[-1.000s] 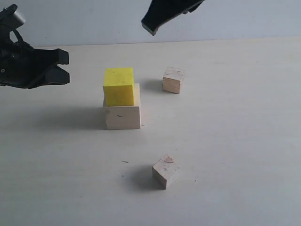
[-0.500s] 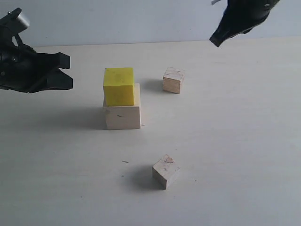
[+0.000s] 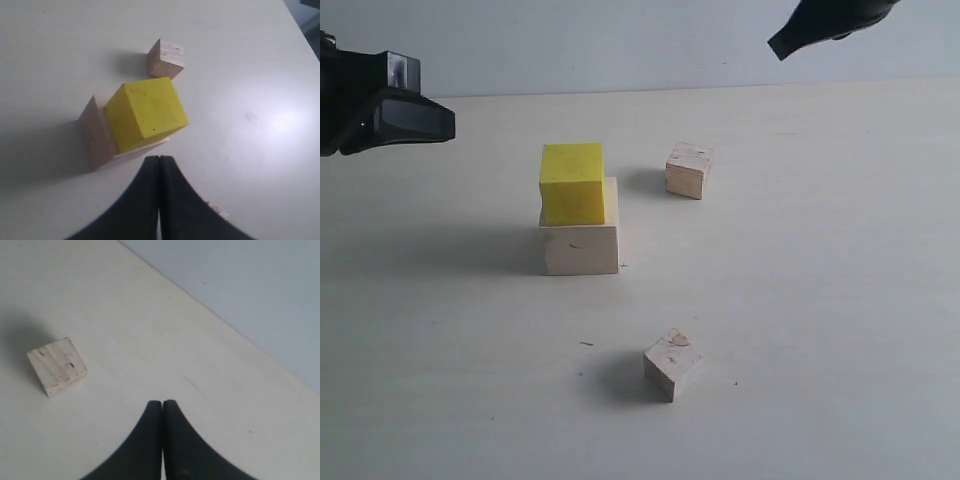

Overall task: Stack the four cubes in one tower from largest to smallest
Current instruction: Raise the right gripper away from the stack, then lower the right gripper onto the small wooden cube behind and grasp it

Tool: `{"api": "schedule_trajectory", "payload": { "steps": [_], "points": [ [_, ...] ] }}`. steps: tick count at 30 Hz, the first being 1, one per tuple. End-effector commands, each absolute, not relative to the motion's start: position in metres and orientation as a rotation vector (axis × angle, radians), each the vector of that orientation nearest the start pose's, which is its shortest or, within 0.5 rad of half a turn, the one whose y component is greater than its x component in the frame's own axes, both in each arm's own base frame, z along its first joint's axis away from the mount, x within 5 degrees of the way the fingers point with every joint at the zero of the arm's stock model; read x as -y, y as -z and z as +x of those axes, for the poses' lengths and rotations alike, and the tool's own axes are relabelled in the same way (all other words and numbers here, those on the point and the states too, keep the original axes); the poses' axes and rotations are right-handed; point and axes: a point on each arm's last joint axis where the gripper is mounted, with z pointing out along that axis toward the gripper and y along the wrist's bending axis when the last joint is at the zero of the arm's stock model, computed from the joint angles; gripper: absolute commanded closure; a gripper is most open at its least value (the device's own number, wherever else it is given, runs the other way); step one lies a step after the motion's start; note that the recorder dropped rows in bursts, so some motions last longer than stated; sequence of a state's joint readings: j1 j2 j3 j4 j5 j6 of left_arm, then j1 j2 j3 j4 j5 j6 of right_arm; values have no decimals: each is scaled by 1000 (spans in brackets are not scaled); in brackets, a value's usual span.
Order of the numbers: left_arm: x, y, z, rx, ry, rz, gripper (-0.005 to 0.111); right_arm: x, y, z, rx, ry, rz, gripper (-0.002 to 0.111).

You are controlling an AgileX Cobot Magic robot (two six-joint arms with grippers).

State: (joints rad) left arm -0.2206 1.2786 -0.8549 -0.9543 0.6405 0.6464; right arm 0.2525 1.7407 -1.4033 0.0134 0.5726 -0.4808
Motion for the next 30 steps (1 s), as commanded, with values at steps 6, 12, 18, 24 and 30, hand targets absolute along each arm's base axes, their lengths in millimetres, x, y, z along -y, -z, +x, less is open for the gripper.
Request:
{"api": "schedule_trajectory", "payload": {
  "steps": [6,12,18,24,30],
  "points": [
    [102,-294,229,-2337,871,365,107,-114,-230,406,-2218,11,-1073,108],
    [104,-294,225,-2358,903,376,107,-126,-229,419,-2152,-98,-1076,93],
    [105,-294,222,-2377,930,383,107,-137,-232,435,-2027,-116,-1203,65],
    [105,-294,221,-2388,945,397,107,-146,-213,445,-1964,-163,-1315,41],
    [105,-293,220,-2397,936,414,107,-149,-189,450,-2014,-220,-1335,40]
  ]
}}
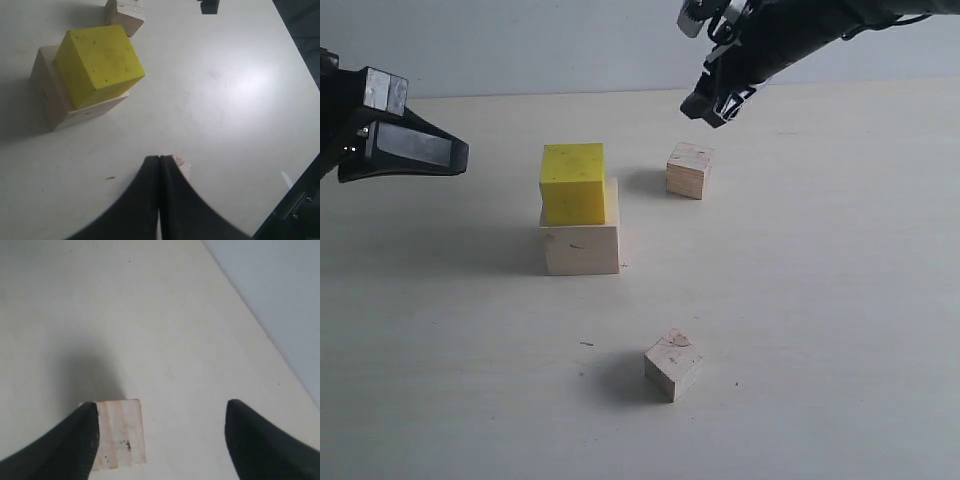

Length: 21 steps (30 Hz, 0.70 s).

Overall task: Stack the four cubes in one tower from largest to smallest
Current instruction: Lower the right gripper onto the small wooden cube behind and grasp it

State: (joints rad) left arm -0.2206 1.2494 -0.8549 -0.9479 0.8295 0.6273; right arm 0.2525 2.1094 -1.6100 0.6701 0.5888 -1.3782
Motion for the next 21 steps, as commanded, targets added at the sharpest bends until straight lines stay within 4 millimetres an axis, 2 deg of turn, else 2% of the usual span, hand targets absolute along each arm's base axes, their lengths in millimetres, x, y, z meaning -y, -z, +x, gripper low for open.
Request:
{"api": "schedule_trajectory", "payload": {
  "steps": [1,5,12,17,21],
  "points": [
    [105,-292,220,-2400,928,421,107,-150,-187,450,-2018,-246,-1321,40],
    [104,-291,219,-2412,915,443,107,-156,-178,450,-1978,-319,-1350,40],
    [104,-291,218,-2415,916,448,107,-157,-169,451,-1985,-328,-1356,40],
    [104,-291,218,-2415,916,448,107,-156,-159,454,-1989,-311,-1364,30],
    [104,-291,218,-2416,918,449,107,-156,-159,455,-1990,-308,-1359,28]
  ]
}}
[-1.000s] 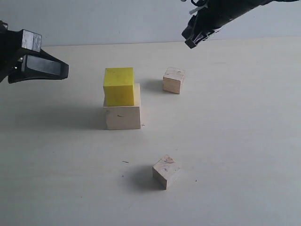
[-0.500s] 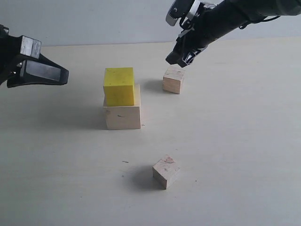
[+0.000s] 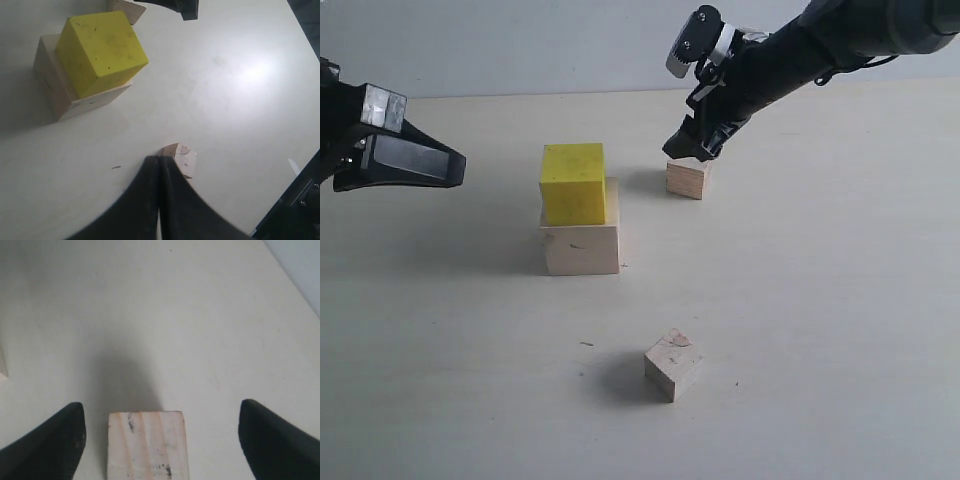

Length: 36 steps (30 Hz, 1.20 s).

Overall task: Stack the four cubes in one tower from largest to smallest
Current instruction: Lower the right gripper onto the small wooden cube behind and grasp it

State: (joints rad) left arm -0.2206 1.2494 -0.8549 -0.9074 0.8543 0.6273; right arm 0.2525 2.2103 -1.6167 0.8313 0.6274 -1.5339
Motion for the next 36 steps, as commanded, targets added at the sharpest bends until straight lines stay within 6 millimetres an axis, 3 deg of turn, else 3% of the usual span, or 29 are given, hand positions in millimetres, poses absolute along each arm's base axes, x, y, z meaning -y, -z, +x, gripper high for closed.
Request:
{"api": "schedule_trajectory", "payload": {
  "steps": [1,30,36],
  "points": [
    [104,-291,218,-2416,918,449,107,-156,-159,455,-1991,-310,-1355,28],
    [104,-291,218,-2420,923,454,107,-156,-105,459,-2095,-344,-1325,29],
    [104,-291,218,-2421,919,457,107,-153,-100,458,-2110,-307,-1375,37]
  ]
}}
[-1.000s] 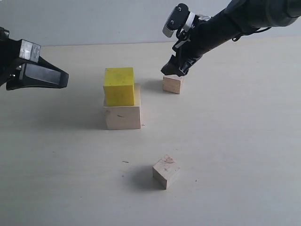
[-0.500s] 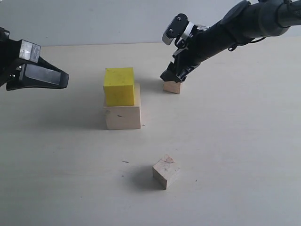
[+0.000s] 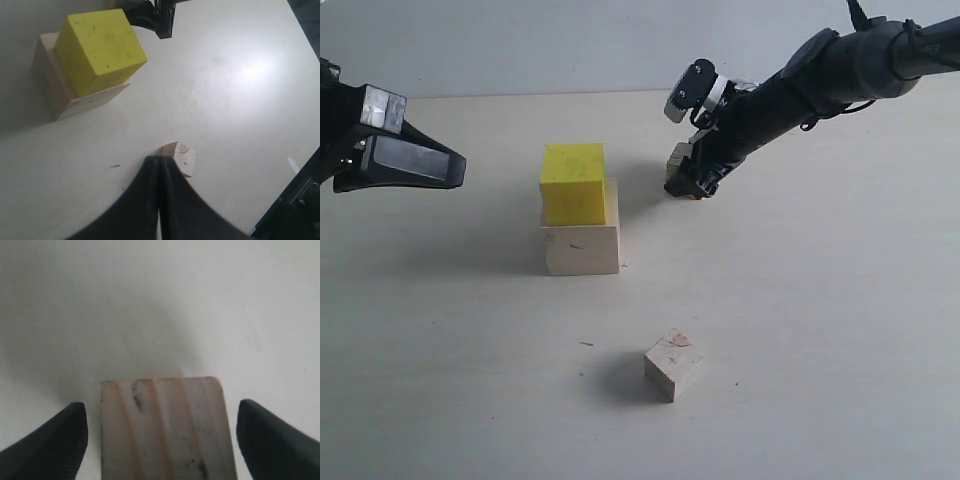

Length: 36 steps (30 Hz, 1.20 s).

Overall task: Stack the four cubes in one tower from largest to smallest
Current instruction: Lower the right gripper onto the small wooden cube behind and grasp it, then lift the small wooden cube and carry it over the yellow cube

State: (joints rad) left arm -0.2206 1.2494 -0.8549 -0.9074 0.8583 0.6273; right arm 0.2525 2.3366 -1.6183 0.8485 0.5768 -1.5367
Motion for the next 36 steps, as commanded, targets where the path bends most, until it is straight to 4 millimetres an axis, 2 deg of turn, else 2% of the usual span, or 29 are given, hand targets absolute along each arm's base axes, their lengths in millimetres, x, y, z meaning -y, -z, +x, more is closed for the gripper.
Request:
{"api": "schedule_trajectory", "payload": {
  "steps": [1,8,14,15,19,21,26,29,31,36],
  "points": [
    [104,-291,218,-2421,919,457,107,-152,-99,458,-2117,-308,-1368,41],
    [104,-291,218,-2418,914,453,107,-153,-105,455,-2137,-352,-1357,68],
    [104,-291,218,-2418,911,454,107,-152,-124,447,-2116,-364,-1473,106],
    [104,-291,218,-2418,911,454,107,-151,-129,446,-2135,-354,-1468,108],
    [104,-291,218,-2419,915,455,107,-146,-163,443,-2174,-298,-1379,108],
    [104,-291,218,-2419,915,455,107,-145,-186,438,-2150,-281,-1390,108],
    [104,-291,217,-2417,915,456,107,-141,-247,419,-1987,-217,-1503,108],
    [104,-291,218,-2415,913,461,107,-143,-281,406,-1881,-246,-1504,108],
    [104,-291,218,-2415,913,461,107,-148,-295,398,-1810,-316,-1510,108],
    [104,-291,217,-2406,900,489,107,-169,-310,380,-1587,-465,-1624,108]
  ]
}}
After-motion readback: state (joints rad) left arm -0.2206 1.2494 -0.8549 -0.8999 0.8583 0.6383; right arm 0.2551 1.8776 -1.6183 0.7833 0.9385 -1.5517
